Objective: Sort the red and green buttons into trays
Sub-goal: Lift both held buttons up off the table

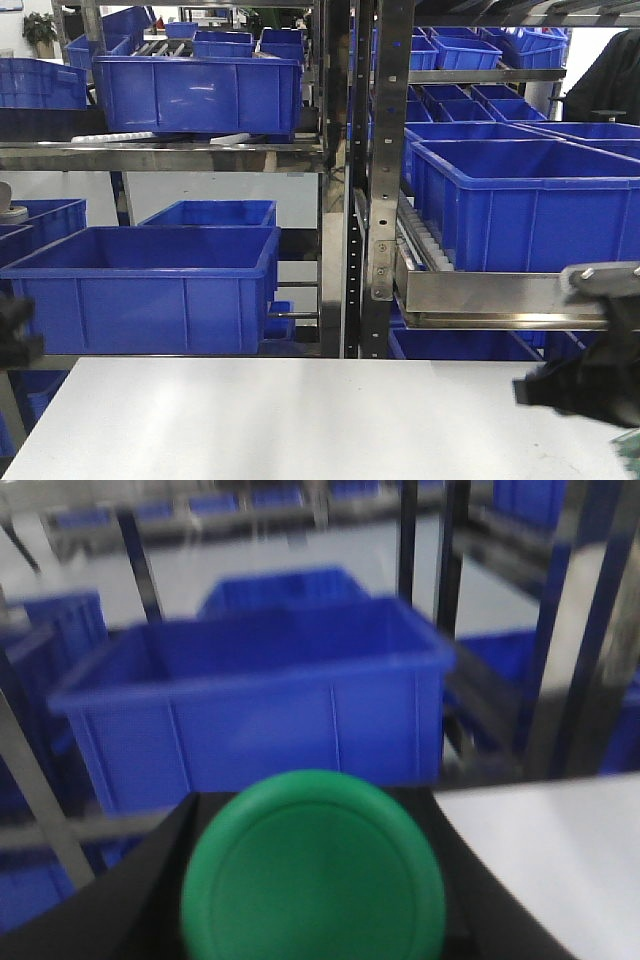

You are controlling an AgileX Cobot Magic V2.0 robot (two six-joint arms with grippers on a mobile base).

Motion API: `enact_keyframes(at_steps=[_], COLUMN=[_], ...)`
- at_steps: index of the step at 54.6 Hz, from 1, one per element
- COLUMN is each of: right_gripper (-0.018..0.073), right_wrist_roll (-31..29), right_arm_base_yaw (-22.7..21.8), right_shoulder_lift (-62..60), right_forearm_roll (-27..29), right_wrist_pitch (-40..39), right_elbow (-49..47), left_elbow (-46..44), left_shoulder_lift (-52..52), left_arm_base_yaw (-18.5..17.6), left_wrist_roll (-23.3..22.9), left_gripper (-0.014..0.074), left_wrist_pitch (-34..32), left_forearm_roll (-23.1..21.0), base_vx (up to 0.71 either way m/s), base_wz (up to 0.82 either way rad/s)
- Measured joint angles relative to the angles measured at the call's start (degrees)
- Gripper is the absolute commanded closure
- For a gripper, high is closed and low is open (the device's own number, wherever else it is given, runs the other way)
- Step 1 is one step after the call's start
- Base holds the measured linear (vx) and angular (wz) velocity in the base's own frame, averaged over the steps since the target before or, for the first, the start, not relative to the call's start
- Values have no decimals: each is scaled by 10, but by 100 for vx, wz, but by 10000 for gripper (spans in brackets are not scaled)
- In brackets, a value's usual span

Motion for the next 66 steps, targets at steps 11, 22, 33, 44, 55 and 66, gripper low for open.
enact_keyframes(at_steps=[11, 22, 33, 44, 55, 66], right_gripper=[568, 568, 568, 568, 568, 568], right_wrist_roll=[5, -7, -3, -2, -2, -2], right_arm_base_yaw=[0, 0, 0, 0, 0, 0], right_shoulder_lift=[-124, -186, -224, -255, -260, -260], right_forearm_roll=[-17, -23, -23, -23, -23, -23], right_wrist_pitch=[21, 71, 47, 14, 35, 38], right_elbow=[1, 3, 68, 95, 96, 96], left_elbow=[-5, 69, 138, 146, 146, 146], left_shoulder_lift=[-86, -198, -279, -305, -305, -305], left_arm_base_yaw=[-21, -32, -32, -32, -32, -32], left_wrist_roll=[0, 0, 0, 0, 0, 0], left_gripper=[599, 599, 598, 596, 596, 596], left_wrist_pitch=[59, 96, 107, 104, 106, 106], left_forearm_roll=[-1, -10, -35, -36, -36, -36], base_vx=[0, 0, 0, 0, 0, 0], base_wz=[0, 0, 0, 0, 0, 0])
